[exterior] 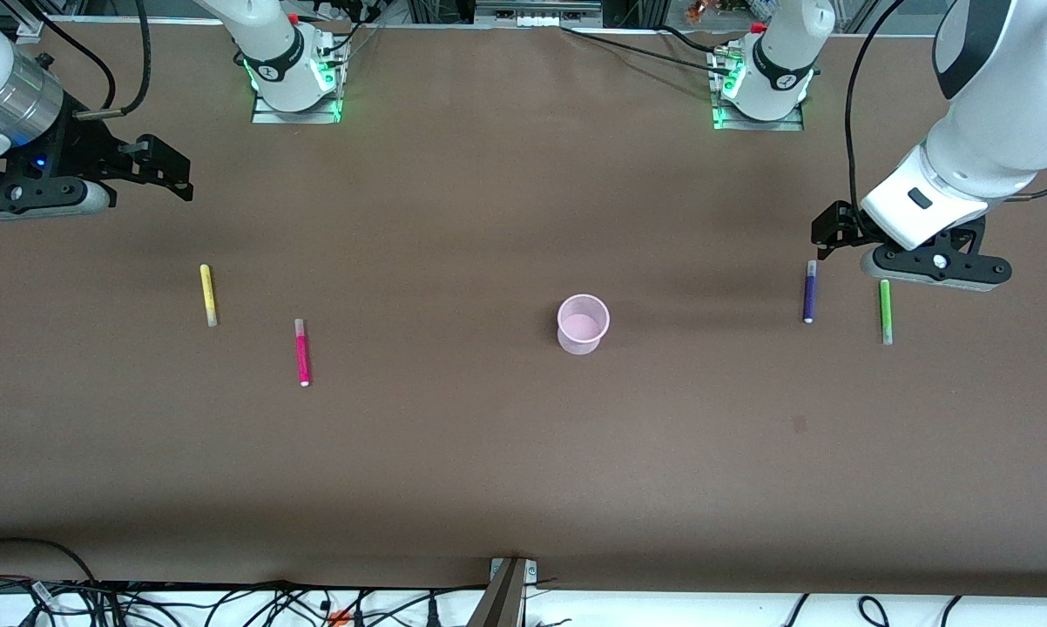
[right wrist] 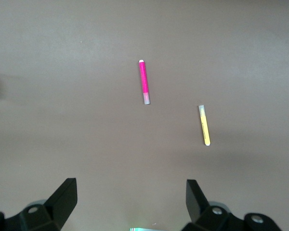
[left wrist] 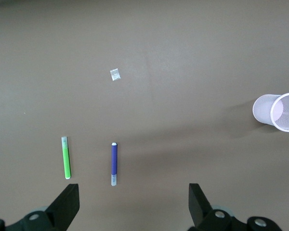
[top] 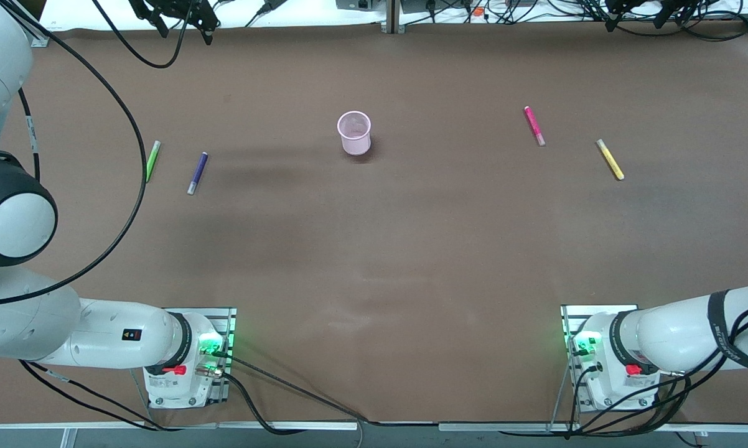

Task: Organize pens into pink holder with both arms
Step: 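Move the right gripper down over the pink marker, then close the right gripper on the pink marker while the left gripper starts moving, then lower the left gripper onto the purple marker and close it, then lift the pink marker with the right gripper and carry it over the cup, then drop the pink marker into the cup while the left gripper carries purple marker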

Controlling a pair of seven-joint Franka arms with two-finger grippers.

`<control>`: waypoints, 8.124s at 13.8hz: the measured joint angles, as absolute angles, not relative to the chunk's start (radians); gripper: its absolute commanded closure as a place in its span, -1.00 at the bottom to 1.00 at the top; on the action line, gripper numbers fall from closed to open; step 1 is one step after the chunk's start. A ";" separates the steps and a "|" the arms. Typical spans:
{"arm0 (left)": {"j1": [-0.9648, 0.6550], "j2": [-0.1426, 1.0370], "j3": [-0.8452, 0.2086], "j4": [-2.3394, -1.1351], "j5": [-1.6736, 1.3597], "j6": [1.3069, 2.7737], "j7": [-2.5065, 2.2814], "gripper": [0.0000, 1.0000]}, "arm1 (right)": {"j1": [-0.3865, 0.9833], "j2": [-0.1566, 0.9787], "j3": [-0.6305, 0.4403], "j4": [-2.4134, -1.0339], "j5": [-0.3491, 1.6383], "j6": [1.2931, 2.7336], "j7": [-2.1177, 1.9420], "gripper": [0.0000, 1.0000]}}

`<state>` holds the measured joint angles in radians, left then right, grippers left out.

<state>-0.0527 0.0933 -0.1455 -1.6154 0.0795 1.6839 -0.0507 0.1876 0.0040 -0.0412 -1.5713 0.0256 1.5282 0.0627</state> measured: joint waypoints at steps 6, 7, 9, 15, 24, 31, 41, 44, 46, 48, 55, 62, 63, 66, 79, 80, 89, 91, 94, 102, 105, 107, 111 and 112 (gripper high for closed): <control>-0.053 0.093 -0.146 -1.615 0.080 1.684 -0.051 -1.00 | 0.187 -0.002 -0.041 -1.553 0.027 1.475 0.067 -1.00; -0.053 0.093 -0.145 -1.615 0.080 1.684 -0.051 -1.00 | 0.187 0.000 -0.041 -1.559 0.027 1.472 0.067 -1.00; -0.053 0.094 -0.145 -1.615 0.080 1.684 -0.051 -1.00 | 0.187 0.014 -0.041 -1.597 0.027 1.496 0.067 -1.00; -0.053 0.097 -0.145 -1.614 0.080 1.683 -0.051 -1.00 | 0.185 0.315 -0.041 -1.721 0.027 1.885 0.067 -1.00; -0.053 0.099 -0.145 -1.614 0.080 1.683 -0.051 -1.00 | 0.184 0.594 -0.041 -1.711 0.028 2.179 0.067 -0.82; -0.053 0.100 -0.146 -1.614 0.080 1.682 -0.051 -1.00 | 0.184 0.640 -0.041 -1.650 0.043 2.224 0.122 -0.77; -0.042 0.187 -0.139 -1.626 0.081 1.600 -0.050 -1.00 | 0.188 0.708 -0.037 -1.647 0.043 2.264 0.018 -0.09; -0.033 0.314 -0.137 -1.630 0.101 1.570 -0.051 -1.00 | 0.188 0.715 -0.037 -1.647 0.043 2.266 0.015 0.08; 0.006 0.367 -0.133 -1.632 0.109 1.573 -0.050 -1.00 | 0.188 0.716 -0.037 -1.647 0.043 2.269 0.013 0.08; 0.062 0.398 -0.132 -1.654 0.110 1.604 0.004 -1.00 | 0.188 0.717 -0.036 -1.647 0.043 2.272 0.013 0.18; 0.198 0.405 -0.133 -1.878 0.111 1.969 0.354 -1.00 | 0.194 0.722 -0.035 -1.646 0.043 2.273 0.012 1.00; 0.213 0.320 -0.142 -2.205 0.111 2.354 0.384 -1.00 | 0.226 0.668 -0.020 -1.613 0.043 2.248 -0.035 1.00; 0.218 0.310 -0.141 -2.226 0.111 2.370 0.385 -1.00 | 0.233 0.637 -0.004 -1.612 0.043 2.232 -0.050 1.00; 0.226 0.304 -0.145 -2.263 0.111 2.425 0.389 -1.00 | 0.242 0.513 0.078 -1.642 0.043 2.209 -0.056 1.00; 0.232 0.360 -0.155 -2.293 0.110 2.536 0.431 -0.10 | 0.303 0.333 0.460 -1.950 0.046 3.011 0.054 1.00; 0.234 0.361 -0.155 -2.293 0.105 2.536 0.431 -0.10 | 0.337 0.364 0.461 -1.961 0.046 3.119 0.074 1.00; 0.254 0.380 -0.155 -2.293 -0.005 2.540 0.430 0.88 | 0.525 0.569 0.388 -1.923 0.054 3.518 0.100 1.00; 0.255 0.379 -0.155 -2.292 -0.005 2.541 0.430 0.95 | 0.535 0.615 0.364 -1.850 0.055 3.516 0.100 1.00; 0.255 0.379 -0.156 -2.292 -0.005 2.541 0.432 1.00 | 0.567 0.724 0.311 -1.733 0.054 3.515 0.096 1.00; 0.255 0.358 -0.215 -2.081 -0.034 2.269 0.613 1.00 | 0.612 0.837 0.233 -1.643 0.054 3.518 0.090 1.00; 0.250 0.357 -0.253 -1.969 -0.120 2.144 0.623 1.00 | 0.623 0.859 0.230 -1.638 0.054 3.518 0.090 1.00; 0.250 0.358 -0.268 -1.962 -0.198 2.127 0.687 1.00 | 0.632 0.867 0.229 -1.634 0.054 3.519 0.090 0.61; 0.251 0.374 -0.271 -1.929 -0.451 2.014 0.968 1.00 | 0.636 0.868 0.225 -1.626 0.054 3.520 0.090 -1.00; 0.251 0.387 -0.271 -1.903 -0.496 1.959 1.006 1.00 | 0.636 0.868 0.221 -1.619 0.054 3.522 0.090 -1.00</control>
